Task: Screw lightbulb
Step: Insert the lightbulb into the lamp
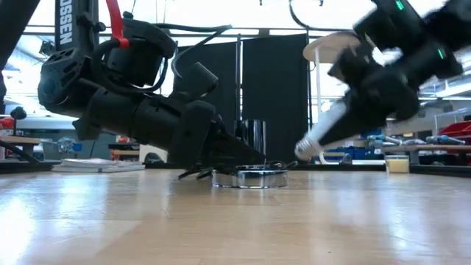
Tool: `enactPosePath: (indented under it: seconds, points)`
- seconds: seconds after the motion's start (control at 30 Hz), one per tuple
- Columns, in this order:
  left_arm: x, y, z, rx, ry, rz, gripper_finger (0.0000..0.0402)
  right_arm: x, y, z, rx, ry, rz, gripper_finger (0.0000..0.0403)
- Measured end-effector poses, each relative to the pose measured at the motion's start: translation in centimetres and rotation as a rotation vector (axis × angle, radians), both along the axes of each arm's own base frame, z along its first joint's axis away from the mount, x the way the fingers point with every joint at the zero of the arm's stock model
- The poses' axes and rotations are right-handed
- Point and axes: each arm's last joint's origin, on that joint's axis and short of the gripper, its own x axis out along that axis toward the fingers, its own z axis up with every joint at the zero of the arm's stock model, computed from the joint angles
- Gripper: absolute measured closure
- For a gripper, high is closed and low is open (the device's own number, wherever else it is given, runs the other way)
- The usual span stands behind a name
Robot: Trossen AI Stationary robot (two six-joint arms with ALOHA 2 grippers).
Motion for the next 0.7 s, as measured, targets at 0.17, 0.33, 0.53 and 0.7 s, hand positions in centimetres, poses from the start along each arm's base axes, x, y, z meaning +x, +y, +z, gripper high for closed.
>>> enactPosePath:
  seconds: [0.17, 0.33, 0.53, 0.7]
  points:
    - [0.5, 0.4, 0.3, -0.022, -0.015, 0.025, 0.0207, 1.8, 0.3, 5.0, -0.054, 0.091, 0.026, 0.0139]
    - [1.8, 0.8, 1.2, 0.039, -0.045, 0.029, 0.0207, 3.4, 0.5, 8.9, -0.08, 0.1, 0.065, 0.0124]
    - [3.5, 1.2, 2.0, 0.07, -0.036, 0.041, 0.0206, 4.3, 0.7, 12.0, -0.065, 0.13, 0.089, 0.0138]
    - [4.3, 1.1, 2.0, 0.051, 0.024, 0.042, 0.0206, 5.2, 0.9, 12.0, -0.051, 0.179, 0.088, 0.0139]
